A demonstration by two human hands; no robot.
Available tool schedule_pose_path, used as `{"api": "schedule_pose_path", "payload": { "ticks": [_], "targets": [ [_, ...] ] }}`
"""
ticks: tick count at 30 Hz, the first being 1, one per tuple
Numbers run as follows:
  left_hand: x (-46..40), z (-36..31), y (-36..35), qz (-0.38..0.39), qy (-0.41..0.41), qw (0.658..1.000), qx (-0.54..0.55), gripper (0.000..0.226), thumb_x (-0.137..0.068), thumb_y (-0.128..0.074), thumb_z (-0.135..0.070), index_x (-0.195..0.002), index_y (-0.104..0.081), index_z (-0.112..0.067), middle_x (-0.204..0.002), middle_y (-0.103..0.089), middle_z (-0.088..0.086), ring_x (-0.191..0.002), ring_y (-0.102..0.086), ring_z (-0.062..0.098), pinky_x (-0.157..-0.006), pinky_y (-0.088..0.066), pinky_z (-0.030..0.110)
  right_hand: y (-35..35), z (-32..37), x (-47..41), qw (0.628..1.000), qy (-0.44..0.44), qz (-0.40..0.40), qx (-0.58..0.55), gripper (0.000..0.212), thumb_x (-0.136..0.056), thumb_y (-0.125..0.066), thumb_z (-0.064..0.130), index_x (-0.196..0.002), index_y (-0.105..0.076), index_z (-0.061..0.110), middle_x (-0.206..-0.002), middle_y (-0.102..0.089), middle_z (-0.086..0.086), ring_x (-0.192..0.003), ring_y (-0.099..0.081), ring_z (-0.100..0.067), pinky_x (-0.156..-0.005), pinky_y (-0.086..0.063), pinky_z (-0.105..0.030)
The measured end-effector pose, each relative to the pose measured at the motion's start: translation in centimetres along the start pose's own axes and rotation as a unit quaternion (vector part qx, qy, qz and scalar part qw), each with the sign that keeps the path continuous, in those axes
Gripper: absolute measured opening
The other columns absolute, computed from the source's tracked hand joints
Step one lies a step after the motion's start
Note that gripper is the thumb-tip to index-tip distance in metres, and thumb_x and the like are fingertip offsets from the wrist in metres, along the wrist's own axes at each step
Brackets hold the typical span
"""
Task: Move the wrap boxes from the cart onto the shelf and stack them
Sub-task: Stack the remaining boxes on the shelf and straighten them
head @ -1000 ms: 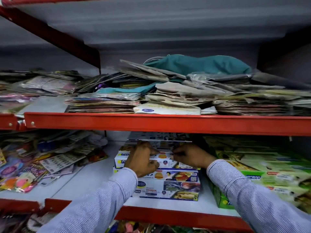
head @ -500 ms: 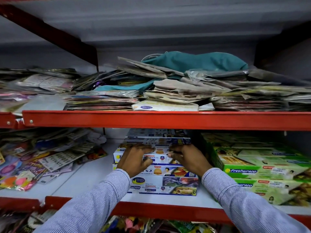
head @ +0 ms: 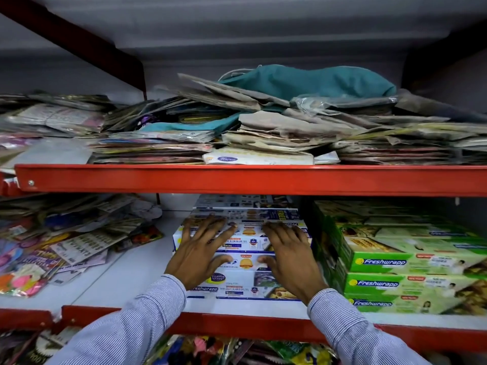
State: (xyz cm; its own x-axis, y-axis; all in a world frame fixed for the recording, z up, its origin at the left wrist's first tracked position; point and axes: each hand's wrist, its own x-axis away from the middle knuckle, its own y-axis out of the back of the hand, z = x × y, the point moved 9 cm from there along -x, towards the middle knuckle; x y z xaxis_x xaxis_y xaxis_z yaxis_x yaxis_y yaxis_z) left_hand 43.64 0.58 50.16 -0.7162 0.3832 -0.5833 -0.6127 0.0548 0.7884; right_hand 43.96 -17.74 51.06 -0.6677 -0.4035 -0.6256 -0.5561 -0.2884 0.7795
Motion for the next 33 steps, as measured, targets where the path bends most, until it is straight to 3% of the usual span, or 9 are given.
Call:
{"api": "schedule_pose_path", "payload": {
  "ticks": [9, 13, 18, 22, 25, 30, 33],
  "targets": [
    [-0.4, -0.2, -0.4, 0.003, -0.006, 1.0, -0.024, 0.069, -0.092, -0.032, -0.07, -0.153, -0.02, -0.04, -0.157, -0.038, -0.006, -0.146, -0.032, 0.026, -0.108, -0.027, 0.07, -0.2, -0.1, -0.1, 1.0, 0.004, 0.007, 0.013, 0.066, -0.081, -0.069, 0.037, -0.14, -0.044, 0.022, -0.146, -0.05, 0.001, -0.135, -0.045, -0.022, -0.113, -0.034, -0.047],
    [-0.3, -0.5, -0.6, 0.012, 0.009, 0.998, -0.058, 0.071, -0.092, -0.03, -0.07, -0.154, -0.014, -0.039, -0.162, -0.029, 0.0, -0.15, -0.021, 0.031, -0.109, -0.02, 0.074, -0.1, -0.3, 0.1, 1.0, 0.006, 0.013, 0.017, 0.072, -0.077, -0.071, 0.027, -0.142, -0.04, 0.023, -0.148, -0.048, 0.001, -0.137, -0.043, -0.023, -0.115, -0.033, -0.048],
    [2.0, -0.2, 1.1, -0.065, 0.107, 0.992, -0.032, 0.088, -0.087, -0.043, -0.074, -0.156, -0.018, -0.026, -0.165, -0.01, 0.011, -0.152, -0.004, 0.039, -0.116, 0.0, 0.071, 0.2, -0.2, 0.3, 1.0, 0.009, 0.009, 0.011, 0.064, -0.087, -0.051, 0.045, -0.145, -0.035, 0.024, -0.153, -0.041, 0.002, -0.142, -0.035, -0.022, -0.118, -0.025, -0.05],
    [3.5, -0.5, 0.6, -0.062, 0.105, 0.992, -0.034, 0.081, -0.094, -0.045, -0.062, -0.156, -0.014, -0.019, -0.165, -0.006, 0.015, -0.152, 0.001, 0.039, -0.114, -0.007, 0.074, 0.5, 0.6, 0.5, 1.0, -0.009, -0.015, 0.022, 0.072, -0.094, -0.033, 0.057, -0.154, -0.017, 0.021, -0.162, -0.023, -0.001, -0.151, -0.017, -0.023, -0.122, -0.011, -0.056],
    [2.8, -1.1, -0.2, -0.044, 0.072, 0.995, -0.054, 0.075, -0.098, -0.043, -0.053, -0.156, -0.016, -0.015, -0.165, -0.009, 0.016, -0.151, -0.002, 0.039, -0.113, -0.012, 0.075, 0.9, 2.1, 0.6, 0.997, -0.001, -0.073, 0.036, 0.071, -0.097, -0.037, 0.05, -0.155, -0.012, 0.017, -0.165, -0.01, -0.005, -0.153, -0.003, -0.025, -0.121, -0.006, -0.06],
    [2.4, -0.7, -1.7, -0.061, 0.053, 0.994, -0.078, 0.074, -0.1, -0.037, -0.049, -0.156, -0.003, -0.013, -0.164, -0.006, 0.016, -0.152, -0.004, 0.038, -0.115, -0.01, 0.073, -1.4, 2.1, 0.8, 0.992, -0.006, -0.111, 0.061, 0.073, -0.095, -0.045, 0.046, -0.154, -0.018, 0.012, -0.164, -0.009, -0.01, -0.153, -0.003, -0.027, -0.12, -0.007, -0.061],
    [2.5, -0.4, -2.7, -0.09, 0.034, 0.992, -0.084, 0.071, -0.101, -0.032, -0.048, -0.156, -0.005, -0.012, -0.164, -0.01, 0.016, -0.152, -0.005, 0.036, -0.116, -0.006, 0.071, -2.8, 1.1, 0.6, 0.988, -0.013, -0.13, 0.089, 0.078, -0.094, -0.046, 0.05, -0.153, -0.018, 0.009, -0.163, -0.009, -0.013, -0.152, -0.005, -0.029, -0.121, -0.005, -0.06]
  ]
}}
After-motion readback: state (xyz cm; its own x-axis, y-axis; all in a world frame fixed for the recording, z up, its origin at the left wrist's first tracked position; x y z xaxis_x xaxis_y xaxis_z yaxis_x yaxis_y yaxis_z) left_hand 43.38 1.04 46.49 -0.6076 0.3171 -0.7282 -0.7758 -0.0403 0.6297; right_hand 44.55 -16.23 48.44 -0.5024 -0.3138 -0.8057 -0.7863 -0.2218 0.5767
